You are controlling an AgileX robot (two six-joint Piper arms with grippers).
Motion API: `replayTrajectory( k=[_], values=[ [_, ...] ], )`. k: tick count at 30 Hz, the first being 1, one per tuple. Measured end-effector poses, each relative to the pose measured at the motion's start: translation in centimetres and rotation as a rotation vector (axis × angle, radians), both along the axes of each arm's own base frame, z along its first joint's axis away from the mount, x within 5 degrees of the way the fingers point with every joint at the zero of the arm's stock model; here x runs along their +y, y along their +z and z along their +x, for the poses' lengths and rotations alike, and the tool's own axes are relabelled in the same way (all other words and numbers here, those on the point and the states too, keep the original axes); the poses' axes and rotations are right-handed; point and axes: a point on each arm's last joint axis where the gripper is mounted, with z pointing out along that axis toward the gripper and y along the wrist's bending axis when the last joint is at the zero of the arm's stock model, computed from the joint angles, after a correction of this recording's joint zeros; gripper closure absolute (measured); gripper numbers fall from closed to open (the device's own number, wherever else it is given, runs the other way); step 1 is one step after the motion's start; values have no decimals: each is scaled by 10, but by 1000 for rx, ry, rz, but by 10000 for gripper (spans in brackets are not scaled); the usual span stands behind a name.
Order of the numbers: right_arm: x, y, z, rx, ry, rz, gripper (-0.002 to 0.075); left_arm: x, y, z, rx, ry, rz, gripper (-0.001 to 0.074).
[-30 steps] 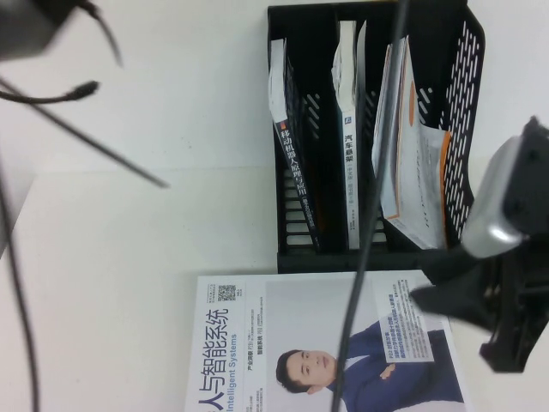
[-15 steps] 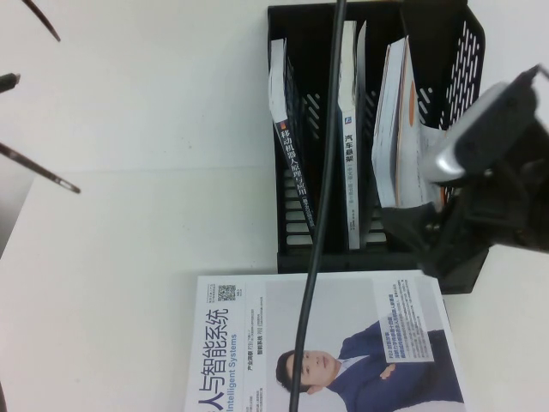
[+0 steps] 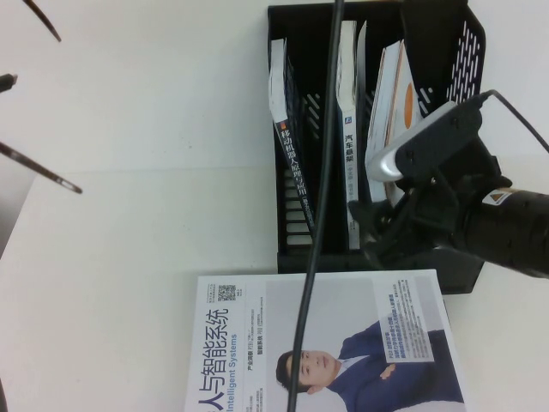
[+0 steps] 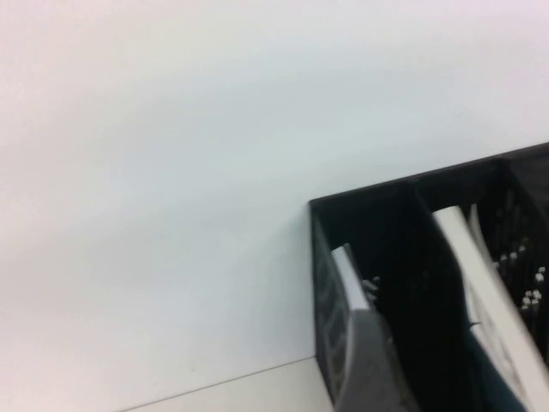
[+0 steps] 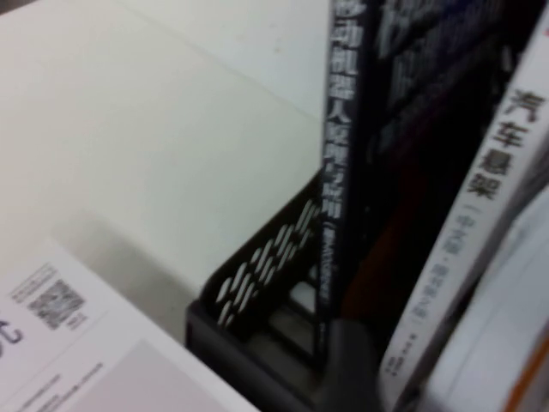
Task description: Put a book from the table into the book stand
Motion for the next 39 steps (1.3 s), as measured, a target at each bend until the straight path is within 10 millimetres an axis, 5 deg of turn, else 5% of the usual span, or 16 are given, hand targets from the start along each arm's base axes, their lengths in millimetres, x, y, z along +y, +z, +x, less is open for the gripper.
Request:
replayTrajectory(
  k=[6, 16, 24, 39],
  values=[
    [0, 2, 1, -60, 25, -60, 565, 2, -1, 0, 4, 20, 21, 332],
    [-4, 9, 3, -117, -41, -43, 566, 3, -1, 1, 0, 27, 28, 332],
    [-33, 29, 8, -229, -327, -13, 604, 4, -1, 0, 9, 34, 36, 332],
    [-66, 39, 29, -191, -510, 108, 605, 4, -3, -1, 39, 42, 10, 339]
  ],
)
